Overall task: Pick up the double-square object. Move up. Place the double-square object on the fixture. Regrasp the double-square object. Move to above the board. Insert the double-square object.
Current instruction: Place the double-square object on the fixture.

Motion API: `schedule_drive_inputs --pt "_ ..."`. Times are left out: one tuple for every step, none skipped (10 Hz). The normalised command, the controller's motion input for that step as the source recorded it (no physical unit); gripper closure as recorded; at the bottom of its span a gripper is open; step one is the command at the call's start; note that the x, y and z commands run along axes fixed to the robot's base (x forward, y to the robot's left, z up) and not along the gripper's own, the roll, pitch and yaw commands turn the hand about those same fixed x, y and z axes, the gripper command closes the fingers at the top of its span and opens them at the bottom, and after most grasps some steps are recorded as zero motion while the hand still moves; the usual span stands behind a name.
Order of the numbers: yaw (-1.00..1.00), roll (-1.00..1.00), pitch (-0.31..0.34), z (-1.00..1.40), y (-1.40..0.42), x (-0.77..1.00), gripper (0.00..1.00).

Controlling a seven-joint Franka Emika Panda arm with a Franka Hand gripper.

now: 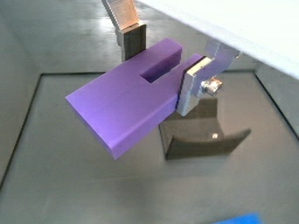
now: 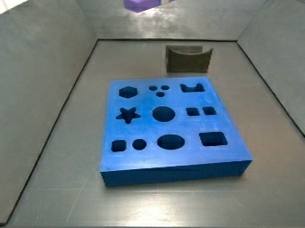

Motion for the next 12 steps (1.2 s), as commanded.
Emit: schedule_drive_inputs --pt "1.0 0.08 0.026 0.18 -0.03 1.0 1.0" --pt "1.0 0.08 0.037 0.15 -0.03 1.0 1.0" --pt "1.0 0.09 0.046 0.15 -0.03 1.0 1.0" --pt "1.0 0.1 0.059 0.13 -0.03 1.0 1.0" --pt "1.0 0.1 0.064 0.12 -0.03 1.0 1.0" --pt "1.0 0.11 0.078 0.11 -0.04 1.0 1.0" --pt "1.0 0.11 0.092 0.1 -0.03 1.0 1.0" --pt "1.0 0.12 0.105 0.09 -0.04 1.0 1.0" --pt "1.0 0.13 0.121 0.08 -0.04 1.0 1.0" --pt "1.0 0.14 0.135 0.07 -0.04 1.0 1.0" --pt "0.44 -1.0 0.239 -0.48 1.0 0.55 1.0" --pt "0.3 -1.0 0.219 -0.48 1.0 0.52 1.0"
